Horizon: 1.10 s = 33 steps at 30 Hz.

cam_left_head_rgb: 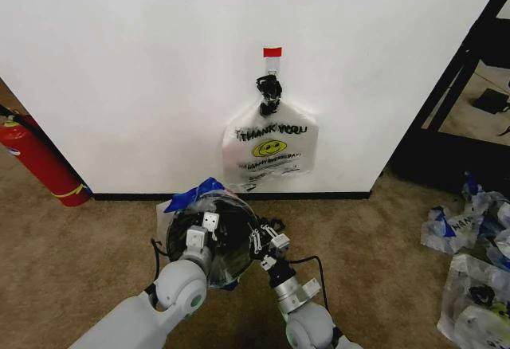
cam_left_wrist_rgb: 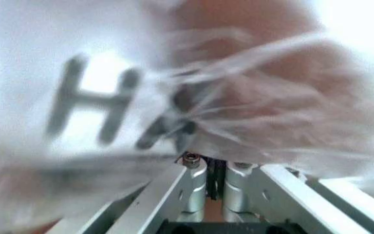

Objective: Pick up the garbage bag from the wall and place it over the trash bin.

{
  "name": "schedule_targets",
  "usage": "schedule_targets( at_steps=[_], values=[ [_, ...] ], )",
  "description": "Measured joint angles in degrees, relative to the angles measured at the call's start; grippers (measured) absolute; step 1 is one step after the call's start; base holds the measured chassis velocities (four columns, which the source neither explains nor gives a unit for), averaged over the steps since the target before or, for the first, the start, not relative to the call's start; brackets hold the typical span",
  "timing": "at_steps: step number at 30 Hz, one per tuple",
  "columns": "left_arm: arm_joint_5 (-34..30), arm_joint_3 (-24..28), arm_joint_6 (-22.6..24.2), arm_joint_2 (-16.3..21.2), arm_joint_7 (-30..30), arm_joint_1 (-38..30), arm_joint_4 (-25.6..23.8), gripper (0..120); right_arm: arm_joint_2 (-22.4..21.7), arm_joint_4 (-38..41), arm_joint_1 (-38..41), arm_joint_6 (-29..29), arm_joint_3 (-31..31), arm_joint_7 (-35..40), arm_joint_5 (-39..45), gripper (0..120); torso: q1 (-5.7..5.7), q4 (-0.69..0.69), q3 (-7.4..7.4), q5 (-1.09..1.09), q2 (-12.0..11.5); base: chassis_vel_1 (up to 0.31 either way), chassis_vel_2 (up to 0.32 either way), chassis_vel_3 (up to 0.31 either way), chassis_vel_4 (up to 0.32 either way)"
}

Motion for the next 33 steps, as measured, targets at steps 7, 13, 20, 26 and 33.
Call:
schedule_targets(
  at_steps=[7,13,20,26,33],
  values=[
    [-0.2,0.4,-0.6,-1.0,0.5,-1.0,0.7,0,-0.1,0.7,-1.0,0.1,-0.7,-2.6,0.4,1,0.00,0.00,0.00,0.00,0.0,0.000,0.000,0.000,0.000],
    [0.5,0.3,-0.9,-0.5,1.5,-0.6,0.0,0,-0.3,1.1,-1.9,0.5,-0.4,-3.4,0.4,1,0.00,-0.01,0.00,0.00,0.0,0.000,0.000,0.000,0.000],
    [3.2,-1.5,-0.7,2.0,2.8,3.5,-1.2,0,0.4,0.8,-1.5,0.9,1.0,-2.3,-0.1,1,0.00,0.02,0.00,0.00,0.0,0.000,0.000,0.000,0.000],
    [4.3,-3.4,-0.6,2.9,3.7,7.3,-3.0,0,1.0,0.0,-0.7,1.4,1.9,-1.3,-0.6,1,-0.01,0.01,0.00,0.00,0.0,0.000,0.000,0.000,0.000],
    [6.7,-4.7,-0.6,3.8,5.7,10.4,-3.9,0,1.3,-1.3,-0.2,2.0,2.3,-1.4,-1.4,1,0.00,0.01,0.00,0.00,0.0,0.000,0.000,0.000,0.000]
  ],
)
